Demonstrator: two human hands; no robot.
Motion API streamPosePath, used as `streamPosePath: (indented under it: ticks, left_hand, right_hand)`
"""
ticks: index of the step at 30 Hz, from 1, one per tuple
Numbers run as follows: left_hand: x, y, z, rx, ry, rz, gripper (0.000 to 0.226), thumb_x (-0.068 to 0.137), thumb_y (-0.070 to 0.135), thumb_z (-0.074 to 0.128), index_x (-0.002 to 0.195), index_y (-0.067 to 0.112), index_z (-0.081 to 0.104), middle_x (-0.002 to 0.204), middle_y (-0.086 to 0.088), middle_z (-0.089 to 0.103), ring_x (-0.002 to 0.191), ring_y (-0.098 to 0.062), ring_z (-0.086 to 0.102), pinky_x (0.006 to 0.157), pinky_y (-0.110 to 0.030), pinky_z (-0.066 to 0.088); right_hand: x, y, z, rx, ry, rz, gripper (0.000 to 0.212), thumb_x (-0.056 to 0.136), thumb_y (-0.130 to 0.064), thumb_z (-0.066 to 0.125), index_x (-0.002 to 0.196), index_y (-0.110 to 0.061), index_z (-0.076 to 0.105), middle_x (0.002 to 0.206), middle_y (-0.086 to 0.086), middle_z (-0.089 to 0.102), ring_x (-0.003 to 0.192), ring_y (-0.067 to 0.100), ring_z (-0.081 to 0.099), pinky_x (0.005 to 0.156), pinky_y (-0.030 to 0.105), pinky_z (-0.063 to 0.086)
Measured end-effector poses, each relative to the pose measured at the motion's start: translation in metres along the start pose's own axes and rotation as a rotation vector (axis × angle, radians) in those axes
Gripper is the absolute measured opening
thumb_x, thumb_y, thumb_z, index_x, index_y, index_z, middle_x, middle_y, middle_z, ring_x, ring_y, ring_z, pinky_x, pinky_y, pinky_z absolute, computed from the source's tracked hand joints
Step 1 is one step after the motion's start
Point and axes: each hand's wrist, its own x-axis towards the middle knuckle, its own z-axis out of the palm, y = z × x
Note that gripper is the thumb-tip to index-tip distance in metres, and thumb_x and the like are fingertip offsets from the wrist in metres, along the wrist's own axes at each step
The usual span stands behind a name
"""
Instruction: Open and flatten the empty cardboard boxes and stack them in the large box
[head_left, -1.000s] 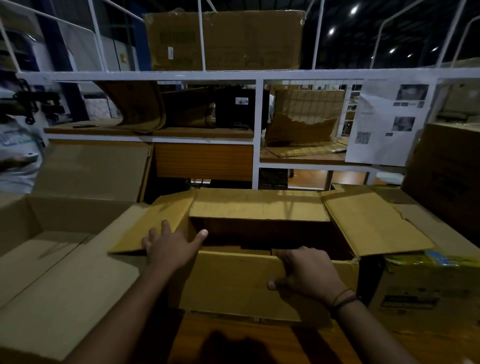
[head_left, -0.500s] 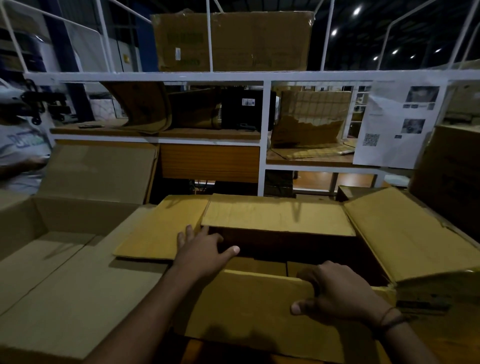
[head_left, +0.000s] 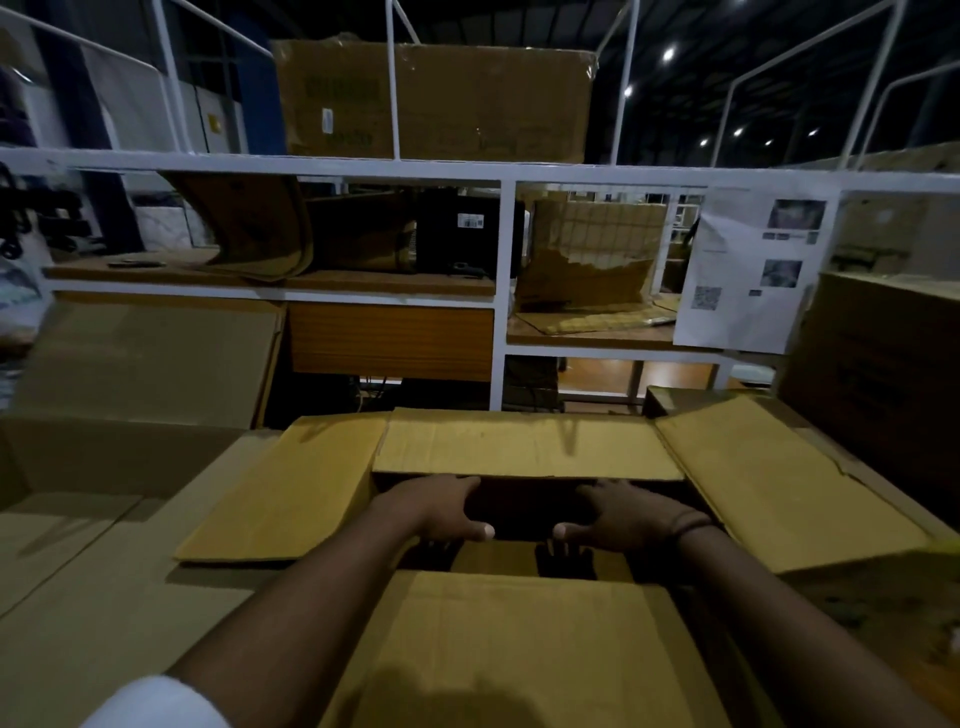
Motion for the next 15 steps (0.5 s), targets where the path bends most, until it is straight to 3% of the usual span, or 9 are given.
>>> streamPosePath:
  ticks: [4,7,10,15]
  left_hand:
    - [0.007,-0.003,-0.025,-0.006,0.243,0.057,0.077,0.094,0.052,0.067,0.158,0.027,0.032,0.152,-0.003,0.05,0.135,-0.023,0.051,0.103,-0.038,0.049]
    - [0.019,-0.005,-0.041,0.002,0.351,0.056,0.085,0.094,0.056,0.064,0.162,0.029,0.021,0.164,-0.006,0.034,0.147,-0.028,0.038,0.113,-0.048,0.044]
    - [0.041,-0.013,-0.052,0.108,0.306,0.039,0.09,0.095,0.062,0.059,0.164,0.032,0.01,0.173,-0.006,0.006,0.156,-0.037,0.016,0.121,-0.056,0.032]
    - [0.082,-0.028,-0.055,0.211,0.165,-0.006,0.095,0.095,0.062,0.059,0.164,0.034,0.001,0.173,-0.003,-0.003,0.156,-0.043,0.006,0.123,-0.062,0.022]
  right_hand:
    - [0.016,0.008,-0.024,0.041,0.242,-0.016,0.074,0.094,-0.062,0.06,0.154,-0.027,0.039,0.154,0.003,0.045,0.131,0.022,0.052,0.105,0.041,0.051]
    - [0.032,0.004,-0.043,-0.013,0.38,0.006,0.079,0.096,-0.059,0.06,0.159,-0.024,0.029,0.159,0.007,0.039,0.137,0.024,0.047,0.109,0.042,0.048]
    - [0.057,0.002,-0.058,-0.047,0.418,0.045,0.084,0.097,-0.059,0.059,0.162,-0.023,0.021,0.167,0.011,0.025,0.149,0.031,0.033,0.118,0.048,0.039]
    - [0.103,0.013,-0.066,-0.095,0.338,0.072,0.088,0.095,-0.061,0.058,0.164,-0.024,0.016,0.172,0.007,0.007,0.156,0.035,0.014,0.122,0.057,0.028]
